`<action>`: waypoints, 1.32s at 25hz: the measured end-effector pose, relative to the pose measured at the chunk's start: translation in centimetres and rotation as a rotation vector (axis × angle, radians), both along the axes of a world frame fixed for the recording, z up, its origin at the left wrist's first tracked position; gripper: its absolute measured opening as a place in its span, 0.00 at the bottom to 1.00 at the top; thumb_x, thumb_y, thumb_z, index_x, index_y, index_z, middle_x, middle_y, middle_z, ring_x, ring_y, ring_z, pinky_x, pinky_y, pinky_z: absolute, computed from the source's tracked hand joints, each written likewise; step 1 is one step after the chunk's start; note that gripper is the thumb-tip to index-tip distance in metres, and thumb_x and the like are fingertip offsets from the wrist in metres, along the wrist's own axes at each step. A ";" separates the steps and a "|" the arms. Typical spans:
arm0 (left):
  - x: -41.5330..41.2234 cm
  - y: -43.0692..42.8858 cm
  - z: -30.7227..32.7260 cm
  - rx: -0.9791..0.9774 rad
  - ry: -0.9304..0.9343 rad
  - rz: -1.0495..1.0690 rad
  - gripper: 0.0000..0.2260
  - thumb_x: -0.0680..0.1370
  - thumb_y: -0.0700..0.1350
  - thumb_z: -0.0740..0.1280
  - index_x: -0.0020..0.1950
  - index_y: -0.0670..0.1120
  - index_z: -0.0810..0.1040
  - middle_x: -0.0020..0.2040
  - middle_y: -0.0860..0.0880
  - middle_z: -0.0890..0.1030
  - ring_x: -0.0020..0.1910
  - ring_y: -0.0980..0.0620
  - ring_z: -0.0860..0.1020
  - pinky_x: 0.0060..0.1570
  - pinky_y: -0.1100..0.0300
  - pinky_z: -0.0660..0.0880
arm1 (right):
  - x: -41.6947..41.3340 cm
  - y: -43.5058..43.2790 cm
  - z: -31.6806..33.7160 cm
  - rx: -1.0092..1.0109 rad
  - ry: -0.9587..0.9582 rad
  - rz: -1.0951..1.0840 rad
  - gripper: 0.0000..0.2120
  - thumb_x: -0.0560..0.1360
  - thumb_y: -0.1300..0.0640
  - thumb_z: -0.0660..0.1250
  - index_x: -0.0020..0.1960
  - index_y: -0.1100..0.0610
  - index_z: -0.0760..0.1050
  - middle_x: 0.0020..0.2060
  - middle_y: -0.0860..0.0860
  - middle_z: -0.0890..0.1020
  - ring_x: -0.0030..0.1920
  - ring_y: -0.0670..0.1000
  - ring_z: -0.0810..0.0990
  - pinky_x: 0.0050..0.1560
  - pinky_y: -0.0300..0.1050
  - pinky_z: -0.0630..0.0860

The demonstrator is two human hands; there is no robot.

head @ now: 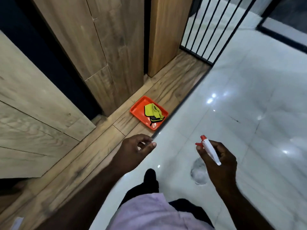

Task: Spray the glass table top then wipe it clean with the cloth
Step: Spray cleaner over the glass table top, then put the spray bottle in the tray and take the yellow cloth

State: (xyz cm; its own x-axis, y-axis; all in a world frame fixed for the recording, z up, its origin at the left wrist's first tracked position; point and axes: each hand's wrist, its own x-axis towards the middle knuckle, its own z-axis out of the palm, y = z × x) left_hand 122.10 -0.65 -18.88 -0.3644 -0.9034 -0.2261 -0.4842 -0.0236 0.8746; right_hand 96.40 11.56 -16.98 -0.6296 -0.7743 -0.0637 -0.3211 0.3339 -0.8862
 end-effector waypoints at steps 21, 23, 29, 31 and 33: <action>-14.1 -29.0 -26.7 0.760 -0.208 0.617 0.16 0.74 0.64 0.71 0.46 0.52 0.84 0.42 0.54 0.87 0.45 0.53 0.85 0.54 0.53 0.80 | -10.3 -54.0 -33.4 0.332 0.163 1.041 0.10 0.77 0.56 0.79 0.58 0.54 0.89 0.47 0.53 0.91 0.47 0.49 0.86 0.47 0.33 0.78; -13.3 -31.7 -32.9 0.754 -0.246 0.559 0.13 0.78 0.59 0.72 0.49 0.50 0.84 0.45 0.53 0.87 0.49 0.51 0.85 0.53 0.57 0.78 | -9.2 -57.7 -39.4 0.383 0.231 0.885 0.07 0.77 0.55 0.79 0.55 0.53 0.90 0.46 0.54 0.91 0.45 0.48 0.86 0.43 0.24 0.70; -10.4 -37.2 -45.3 0.658 -0.323 0.568 0.14 0.79 0.57 0.71 0.58 0.49 0.82 0.47 0.53 0.81 0.49 0.53 0.79 0.49 0.64 0.68 | -3.9 -64.1 -54.1 0.347 0.323 0.967 0.15 0.78 0.54 0.78 0.63 0.56 0.87 0.59 0.56 0.89 0.62 0.50 0.85 0.51 0.21 0.65; -10.2 -37.7 -48.2 0.625 -0.317 0.584 0.15 0.79 0.58 0.71 0.58 0.50 0.83 0.48 0.53 0.82 0.50 0.53 0.78 0.50 0.63 0.69 | -1.4 -65.4 -58.1 0.314 0.285 0.991 0.17 0.79 0.53 0.78 0.66 0.57 0.86 0.63 0.56 0.88 0.65 0.48 0.84 0.56 0.22 0.65; -10.2 -37.3 -49.6 0.609 -0.302 0.611 0.14 0.79 0.59 0.71 0.57 0.51 0.83 0.49 0.53 0.84 0.50 0.53 0.79 0.50 0.62 0.71 | 0.3 -66.0 -61.1 0.337 0.258 1.015 0.19 0.79 0.52 0.77 0.67 0.57 0.85 0.64 0.56 0.87 0.67 0.51 0.84 0.60 0.31 0.70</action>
